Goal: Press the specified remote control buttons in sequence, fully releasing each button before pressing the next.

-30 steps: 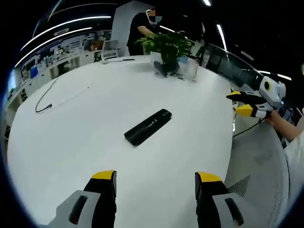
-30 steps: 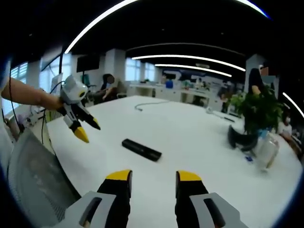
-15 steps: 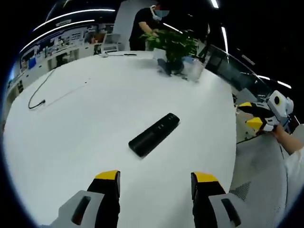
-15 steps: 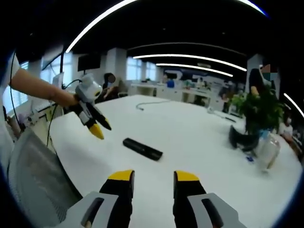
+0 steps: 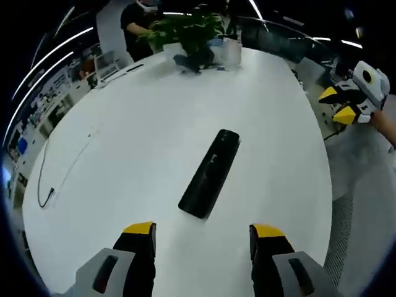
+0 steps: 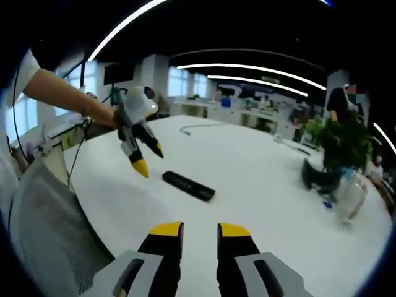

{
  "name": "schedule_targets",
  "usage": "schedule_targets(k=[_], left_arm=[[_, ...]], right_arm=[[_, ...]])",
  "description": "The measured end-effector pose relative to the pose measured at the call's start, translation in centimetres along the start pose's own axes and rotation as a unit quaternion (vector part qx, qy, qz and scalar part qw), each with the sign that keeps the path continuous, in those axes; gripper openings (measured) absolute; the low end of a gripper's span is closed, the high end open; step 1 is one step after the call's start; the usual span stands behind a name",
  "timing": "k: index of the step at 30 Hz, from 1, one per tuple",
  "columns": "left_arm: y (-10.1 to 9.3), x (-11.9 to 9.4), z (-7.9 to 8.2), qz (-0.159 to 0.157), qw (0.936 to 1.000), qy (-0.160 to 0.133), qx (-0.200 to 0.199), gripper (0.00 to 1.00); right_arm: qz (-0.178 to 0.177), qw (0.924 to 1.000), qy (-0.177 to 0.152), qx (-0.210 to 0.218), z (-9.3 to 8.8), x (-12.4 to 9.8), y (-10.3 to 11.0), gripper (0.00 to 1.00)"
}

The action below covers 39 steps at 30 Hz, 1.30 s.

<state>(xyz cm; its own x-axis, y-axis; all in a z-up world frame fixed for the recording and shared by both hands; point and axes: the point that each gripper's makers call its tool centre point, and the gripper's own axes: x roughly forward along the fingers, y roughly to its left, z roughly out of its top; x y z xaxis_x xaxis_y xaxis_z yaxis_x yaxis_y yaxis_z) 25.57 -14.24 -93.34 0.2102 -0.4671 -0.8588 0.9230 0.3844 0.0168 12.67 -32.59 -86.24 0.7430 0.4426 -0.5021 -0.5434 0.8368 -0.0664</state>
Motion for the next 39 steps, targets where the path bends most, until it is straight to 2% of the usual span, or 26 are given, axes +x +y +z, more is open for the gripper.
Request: schedule_targets(k=[7,12,24,26,28,29,30,32,35,36,39], left_arm=[[0.0,1.3,1.7,-0.016,0.9992,0.007,0.035,0.61],[0.6,2.1,2.6,-0.018,0.9987,0.009,0.046,0.6],[0.2,4.4,2.5,-0.035,0.9937,0.049,0.095,0.52],[-0.1,4.8,2.5,-0.048,0.991,0.05,0.115,0.45],[0.0,5.1,1.8,-0.056,0.9849,0.069,0.149,0.33],[-0.6,5.2,2.2,-0.074,0.9874,0.052,0.13,0.3],[0.0,5.1,2.4,-0.057,0.9895,0.053,0.122,0.29],[-0.2,5.0,2.3,-0.07,0.9881,0.054,0.125,0.28],[-0.4,5.1,2.2,-0.073,0.9876,0.052,0.129,0.24],[-0.5,5.2,2.2,-0.072,0.9855,0.052,0.144,0.24],[-0.5,5.2,2.1,-0.071,0.9871,0.058,0.132,0.24]], right_arm=[[-0.003,0.9997,0.021,-0.011,-0.6,0.2,0.0,0.16],[0.004,0.9999,0.014,-0.008,-0.4,0.2,0.2,0.15],[0.002,1.0,-0.001,-0.004,0.0,0.1,0.0,0.13],[0.001,1.0,0.0,-0.005,0.0,0.2,-0.1,0.13],[0.0,1.0,0.001,-0.006,0.0,0.2,-0.1,0.13],[0.0,1.0,0.001,-0.007,0.0,0.2,-0.1,0.13],[0.0,1.0,0.001,-0.007,0.0,0.2,-0.1,0.13],[-0.002,1.0,0.001,-0.007,0.1,0.2,-0.2,0.12],[-0.006,1.0,-0.002,-0.005,0.1,0.2,-0.3,0.12],[-0.006,1.0,-0.003,-0.005,0.1,0.1,-0.3,0.12],[-0.004,1.0,0.001,-0.007,0.0,0.2,-0.3,0.12]])
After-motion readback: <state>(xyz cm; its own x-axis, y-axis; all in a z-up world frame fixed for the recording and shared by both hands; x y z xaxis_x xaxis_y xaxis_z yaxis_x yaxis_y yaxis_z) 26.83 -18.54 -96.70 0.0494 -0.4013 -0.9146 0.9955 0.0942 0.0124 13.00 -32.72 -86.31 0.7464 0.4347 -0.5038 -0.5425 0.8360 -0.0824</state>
